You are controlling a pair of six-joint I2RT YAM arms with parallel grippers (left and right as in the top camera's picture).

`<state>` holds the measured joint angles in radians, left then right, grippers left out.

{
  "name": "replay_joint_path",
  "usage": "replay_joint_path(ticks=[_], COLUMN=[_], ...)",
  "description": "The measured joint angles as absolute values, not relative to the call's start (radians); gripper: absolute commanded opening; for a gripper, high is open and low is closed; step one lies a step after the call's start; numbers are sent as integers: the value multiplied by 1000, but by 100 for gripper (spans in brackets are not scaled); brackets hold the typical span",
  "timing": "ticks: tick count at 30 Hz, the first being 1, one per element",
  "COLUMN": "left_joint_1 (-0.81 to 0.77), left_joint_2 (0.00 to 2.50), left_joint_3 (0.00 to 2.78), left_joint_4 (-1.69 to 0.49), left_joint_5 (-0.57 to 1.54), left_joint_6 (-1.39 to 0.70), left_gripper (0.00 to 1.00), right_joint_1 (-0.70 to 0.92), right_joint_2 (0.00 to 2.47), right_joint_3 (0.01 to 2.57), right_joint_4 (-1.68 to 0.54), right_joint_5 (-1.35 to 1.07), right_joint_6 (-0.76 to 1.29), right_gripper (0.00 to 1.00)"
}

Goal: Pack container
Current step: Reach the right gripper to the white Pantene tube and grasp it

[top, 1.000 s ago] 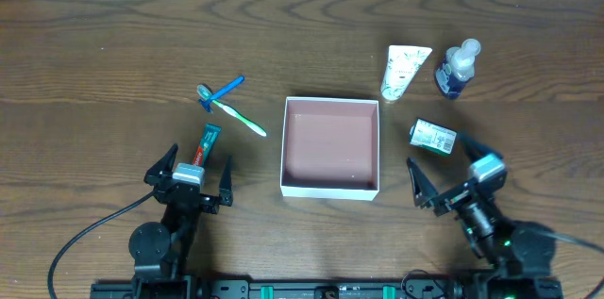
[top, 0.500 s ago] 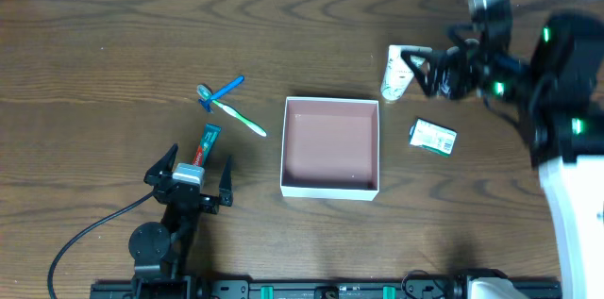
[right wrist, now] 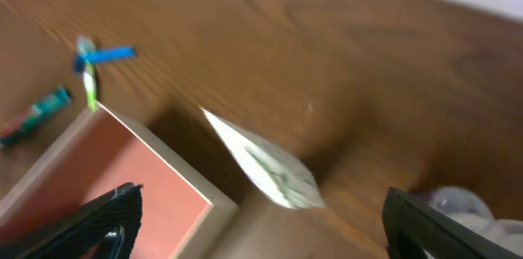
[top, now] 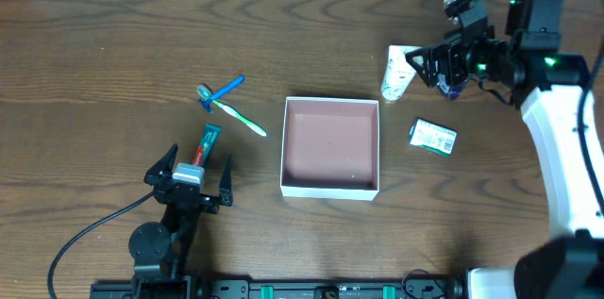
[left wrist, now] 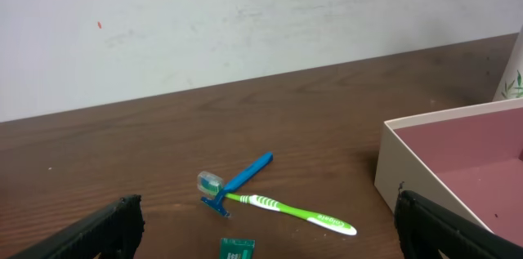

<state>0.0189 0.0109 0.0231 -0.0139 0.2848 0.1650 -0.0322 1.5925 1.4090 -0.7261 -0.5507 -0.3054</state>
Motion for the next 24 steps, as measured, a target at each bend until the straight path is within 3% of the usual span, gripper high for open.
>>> replay_joint_path(ticks=[14,21,24], left_joint_1=[19,19,19], left_joint_2=[11,11,11], left_joint_3=[23,23,23], left_joint_4=[-14,-14,-14], left_joint_5=[285,285,285], left_joint_6=[165,165,165], left_gripper=[98,98,98], right_joint_1=[-28,10,30], right_joint_2=[1694,1700,1700], right_joint_3=[1409,1409,1409], right_joint_4=[-712,-644,-611], right_joint_5=[-522,-519,-519], right_joint_6=[-377,-393,-401], right_gripper=[68,63,53])
